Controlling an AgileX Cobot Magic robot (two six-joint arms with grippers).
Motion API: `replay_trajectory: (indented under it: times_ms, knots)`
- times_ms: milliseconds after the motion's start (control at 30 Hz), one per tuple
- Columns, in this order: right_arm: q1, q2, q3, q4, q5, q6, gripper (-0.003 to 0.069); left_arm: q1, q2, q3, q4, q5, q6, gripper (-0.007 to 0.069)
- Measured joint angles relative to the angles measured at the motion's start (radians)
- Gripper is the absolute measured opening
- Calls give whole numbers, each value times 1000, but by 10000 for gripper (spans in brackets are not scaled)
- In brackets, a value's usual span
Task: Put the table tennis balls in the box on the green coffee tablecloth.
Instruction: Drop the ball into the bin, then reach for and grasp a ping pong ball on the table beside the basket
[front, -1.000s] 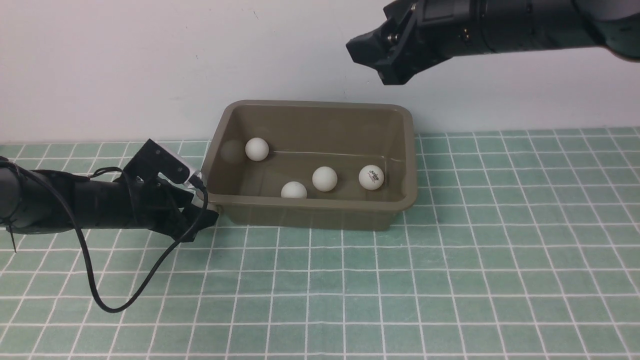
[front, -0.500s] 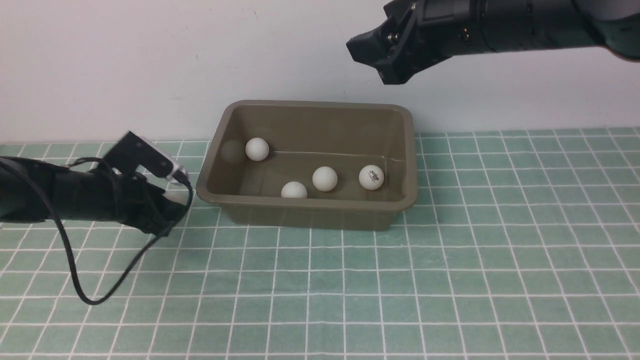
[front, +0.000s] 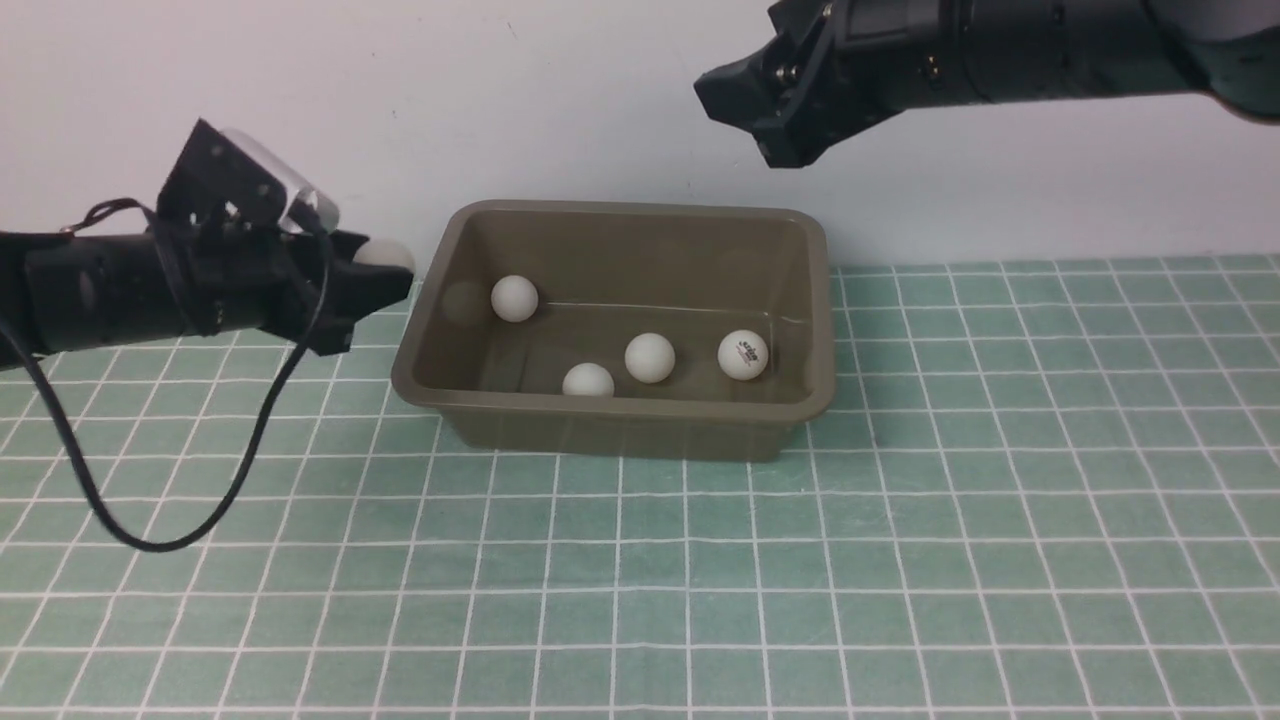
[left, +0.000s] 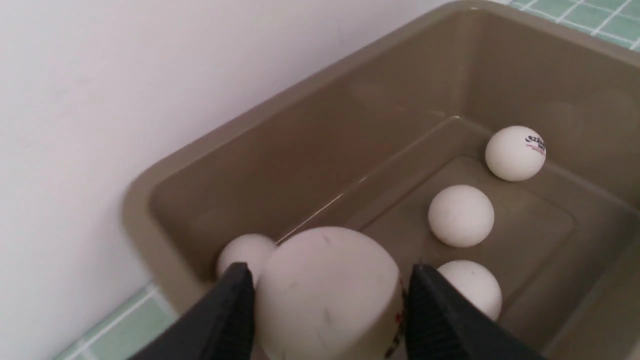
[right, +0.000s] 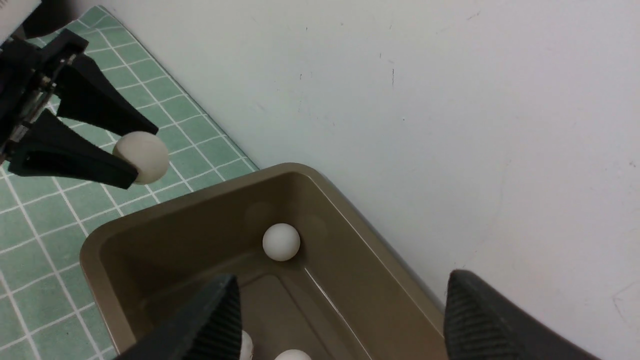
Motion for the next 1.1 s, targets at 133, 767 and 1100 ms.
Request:
replay_trajectory:
  times_ms: [133, 767, 1100]
  knots:
    - [0, 0, 0, 0, -5, 0, 495, -86, 84, -71, -6, -56, 24, 345]
    - [0, 0, 0, 0, -12, 8, 494, 130, 32, -113, 358, 111, -359, 470]
    - [0, 0, 0, 0, -15, 8, 494, 188, 49, -113, 369, 162, -104, 470]
